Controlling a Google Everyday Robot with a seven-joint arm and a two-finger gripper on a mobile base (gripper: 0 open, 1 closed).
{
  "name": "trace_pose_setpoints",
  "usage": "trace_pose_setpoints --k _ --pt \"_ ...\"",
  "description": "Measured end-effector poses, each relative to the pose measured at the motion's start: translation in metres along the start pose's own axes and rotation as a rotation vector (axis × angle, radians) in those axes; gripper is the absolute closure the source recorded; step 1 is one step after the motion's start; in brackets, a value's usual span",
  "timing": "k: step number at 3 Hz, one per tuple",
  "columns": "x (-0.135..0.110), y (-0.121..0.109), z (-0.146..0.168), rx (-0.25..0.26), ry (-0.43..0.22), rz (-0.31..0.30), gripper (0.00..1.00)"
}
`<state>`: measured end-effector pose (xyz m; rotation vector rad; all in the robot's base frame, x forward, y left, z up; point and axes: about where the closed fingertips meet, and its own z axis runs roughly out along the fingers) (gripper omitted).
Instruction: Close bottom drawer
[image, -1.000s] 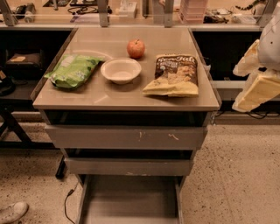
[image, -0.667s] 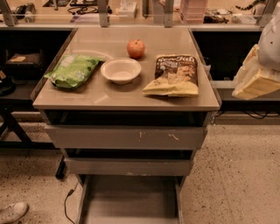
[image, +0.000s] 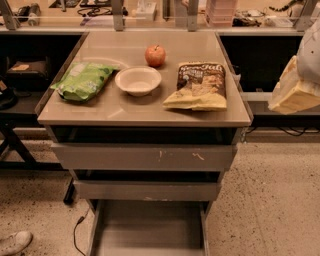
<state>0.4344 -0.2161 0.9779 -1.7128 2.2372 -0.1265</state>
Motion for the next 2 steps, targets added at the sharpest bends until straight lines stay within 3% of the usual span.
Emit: trace_pose_setpoints --k 1,2 --pt "0.01 0.042 0.011 -0.051 0.009 0.068 1.0" --pt "0.028 0.095 0.047 -0.158 0.03 0.129 1.0"
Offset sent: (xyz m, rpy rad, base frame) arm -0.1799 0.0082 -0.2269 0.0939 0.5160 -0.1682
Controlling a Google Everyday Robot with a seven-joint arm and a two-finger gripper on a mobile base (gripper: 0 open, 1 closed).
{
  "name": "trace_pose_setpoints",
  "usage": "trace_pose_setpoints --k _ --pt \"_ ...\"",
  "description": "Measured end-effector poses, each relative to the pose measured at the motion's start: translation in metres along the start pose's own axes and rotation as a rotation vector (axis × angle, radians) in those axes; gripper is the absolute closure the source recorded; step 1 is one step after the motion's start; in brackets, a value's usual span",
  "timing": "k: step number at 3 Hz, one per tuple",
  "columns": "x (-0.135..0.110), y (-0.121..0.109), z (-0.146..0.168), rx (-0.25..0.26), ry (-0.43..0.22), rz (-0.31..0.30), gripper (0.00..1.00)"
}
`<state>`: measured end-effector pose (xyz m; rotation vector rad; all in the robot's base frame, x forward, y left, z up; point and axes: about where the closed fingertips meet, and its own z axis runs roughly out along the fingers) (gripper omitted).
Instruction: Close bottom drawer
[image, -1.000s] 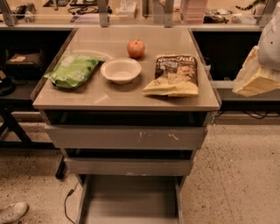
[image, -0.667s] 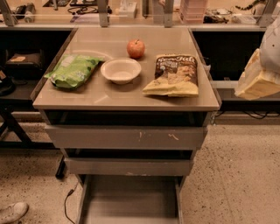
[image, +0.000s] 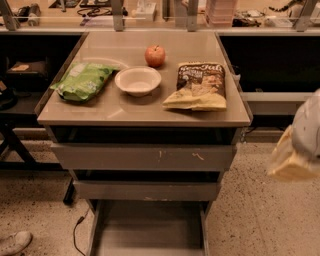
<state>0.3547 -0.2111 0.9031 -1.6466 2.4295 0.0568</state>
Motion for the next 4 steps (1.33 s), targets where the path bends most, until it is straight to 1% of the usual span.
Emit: trace_pose_setpoints --k 1,2,3,4 --pt "0.019 0.042 0.066 -0.124 -0.002 0.065 1.0" --pt "0.036 0.065 0.093 -0.189 0.04 0.078 1.0" --pt "0.036 0.065 0.093 -0.189 0.04 0.077 1.0" --pt "0.049 0.082 0.139 -0.273 0.037 0.127 1.0"
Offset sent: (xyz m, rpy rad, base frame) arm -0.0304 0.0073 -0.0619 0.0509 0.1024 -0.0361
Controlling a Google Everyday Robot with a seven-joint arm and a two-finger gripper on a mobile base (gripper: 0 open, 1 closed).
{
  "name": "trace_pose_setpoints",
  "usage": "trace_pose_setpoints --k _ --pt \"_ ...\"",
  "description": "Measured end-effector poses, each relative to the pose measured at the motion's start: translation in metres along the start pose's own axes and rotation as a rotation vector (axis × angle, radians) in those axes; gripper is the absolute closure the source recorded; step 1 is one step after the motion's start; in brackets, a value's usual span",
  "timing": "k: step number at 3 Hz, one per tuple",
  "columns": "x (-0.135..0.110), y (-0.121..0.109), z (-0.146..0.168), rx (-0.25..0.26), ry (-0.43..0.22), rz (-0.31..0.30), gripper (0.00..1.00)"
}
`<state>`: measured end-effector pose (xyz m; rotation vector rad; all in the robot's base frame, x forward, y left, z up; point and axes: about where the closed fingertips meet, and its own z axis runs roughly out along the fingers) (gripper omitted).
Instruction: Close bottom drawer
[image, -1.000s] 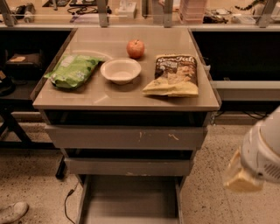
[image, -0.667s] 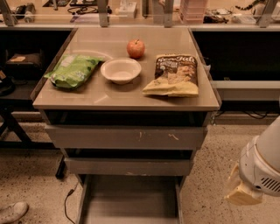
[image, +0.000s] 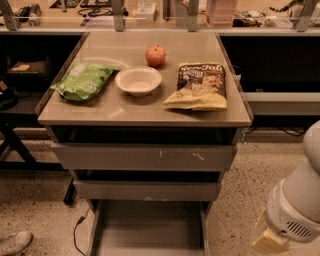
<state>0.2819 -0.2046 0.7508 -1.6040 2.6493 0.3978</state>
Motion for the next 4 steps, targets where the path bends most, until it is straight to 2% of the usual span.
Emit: trace_pose_setpoints --k 1,2,3,4 --pt "0.019 -0.005 0.094 -0.117 0.012 0.065 1.0" --pt "0.037 -0.015 0.185 -0.207 0.008 0.107 1.0" --pt "0.037 -0.015 0.184 -0.205 0.008 0.107 1.0" --pt "0.044 -0.014 0.206 -0.26 -0.032 0.114 1.0"
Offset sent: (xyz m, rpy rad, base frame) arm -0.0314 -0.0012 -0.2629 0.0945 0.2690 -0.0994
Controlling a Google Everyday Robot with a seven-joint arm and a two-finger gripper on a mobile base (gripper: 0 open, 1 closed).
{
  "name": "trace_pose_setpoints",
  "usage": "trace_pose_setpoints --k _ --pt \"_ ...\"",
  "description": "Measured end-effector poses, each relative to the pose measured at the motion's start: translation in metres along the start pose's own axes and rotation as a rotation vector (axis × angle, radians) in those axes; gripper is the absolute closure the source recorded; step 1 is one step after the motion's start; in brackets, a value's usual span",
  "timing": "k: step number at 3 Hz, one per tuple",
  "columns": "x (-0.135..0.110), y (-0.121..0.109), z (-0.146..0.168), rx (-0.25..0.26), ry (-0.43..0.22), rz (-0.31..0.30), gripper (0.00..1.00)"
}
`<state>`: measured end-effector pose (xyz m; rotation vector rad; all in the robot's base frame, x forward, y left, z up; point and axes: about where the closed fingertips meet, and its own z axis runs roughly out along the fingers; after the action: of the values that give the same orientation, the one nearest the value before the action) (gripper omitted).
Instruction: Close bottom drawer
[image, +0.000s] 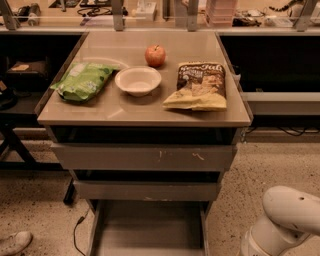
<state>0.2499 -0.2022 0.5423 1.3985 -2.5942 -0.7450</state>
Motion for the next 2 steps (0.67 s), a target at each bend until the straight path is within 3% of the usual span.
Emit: trace_pose_setpoints --k 2 --pt "0.043 -0.061 0.106 -0.11 -0.024 0.104 1.0"
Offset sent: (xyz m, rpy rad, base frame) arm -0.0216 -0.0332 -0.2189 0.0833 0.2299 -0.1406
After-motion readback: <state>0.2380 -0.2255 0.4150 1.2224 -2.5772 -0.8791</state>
